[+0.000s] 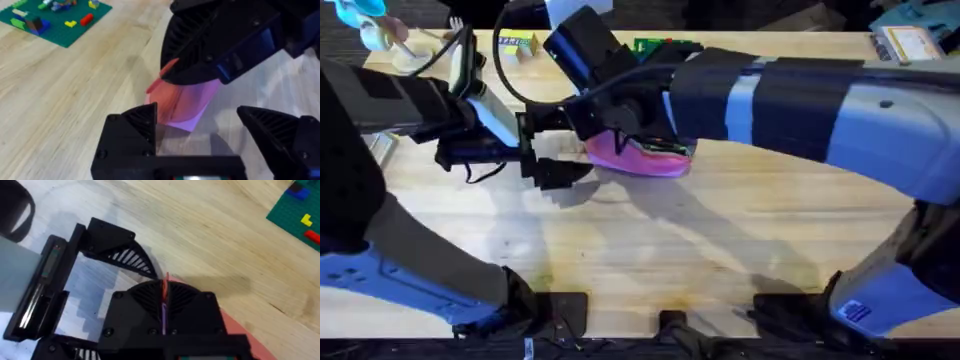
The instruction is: Unzip the bag, pick up the pens from the table one at a time and place them inside, then zip the bag closed.
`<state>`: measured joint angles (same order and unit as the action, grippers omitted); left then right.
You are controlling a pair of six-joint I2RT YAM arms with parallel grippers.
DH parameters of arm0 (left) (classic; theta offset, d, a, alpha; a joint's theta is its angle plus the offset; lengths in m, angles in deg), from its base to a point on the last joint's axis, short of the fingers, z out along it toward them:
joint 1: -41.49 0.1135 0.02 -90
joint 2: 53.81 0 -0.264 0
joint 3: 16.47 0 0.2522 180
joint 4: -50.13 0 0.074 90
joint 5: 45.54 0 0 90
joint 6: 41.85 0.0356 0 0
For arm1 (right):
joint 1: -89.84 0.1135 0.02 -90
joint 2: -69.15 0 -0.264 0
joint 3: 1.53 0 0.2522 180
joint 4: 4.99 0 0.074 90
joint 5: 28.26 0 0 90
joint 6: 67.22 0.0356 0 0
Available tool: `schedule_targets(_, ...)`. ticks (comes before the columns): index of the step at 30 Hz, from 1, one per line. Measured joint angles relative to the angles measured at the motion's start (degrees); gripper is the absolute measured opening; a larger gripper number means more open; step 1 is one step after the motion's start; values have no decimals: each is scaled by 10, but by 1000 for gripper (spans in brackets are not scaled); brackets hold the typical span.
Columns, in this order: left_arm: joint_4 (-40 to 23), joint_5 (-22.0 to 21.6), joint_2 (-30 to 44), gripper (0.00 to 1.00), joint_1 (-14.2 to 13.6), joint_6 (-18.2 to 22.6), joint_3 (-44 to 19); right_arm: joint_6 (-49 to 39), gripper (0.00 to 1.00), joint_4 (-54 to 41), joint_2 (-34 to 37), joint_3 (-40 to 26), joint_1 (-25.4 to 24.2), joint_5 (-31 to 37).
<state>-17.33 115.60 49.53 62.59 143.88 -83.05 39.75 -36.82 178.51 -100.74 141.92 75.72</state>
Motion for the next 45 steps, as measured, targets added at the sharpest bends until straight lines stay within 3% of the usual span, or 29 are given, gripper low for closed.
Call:
schedule_targets(10,20,35,25,995,-34,-2,-3,0,30,0,0,0,0,0)
schedule_targets(16,38,36,25,305,-35,-2,-8,0,30,-2,0,0,1,-1)
schedule_targets(17,39,36,25,55,-35,-2,-9,1,30,-2,0,0,4,-1)
schedule_targets(34,37,39,25,43,-37,-2,-9,3,29,-31,-9,-2,-7,-11)
schedule_targets(45,36,53,25,42,-48,-2,-9,6,31,-124,-52,-7,-58,-30)
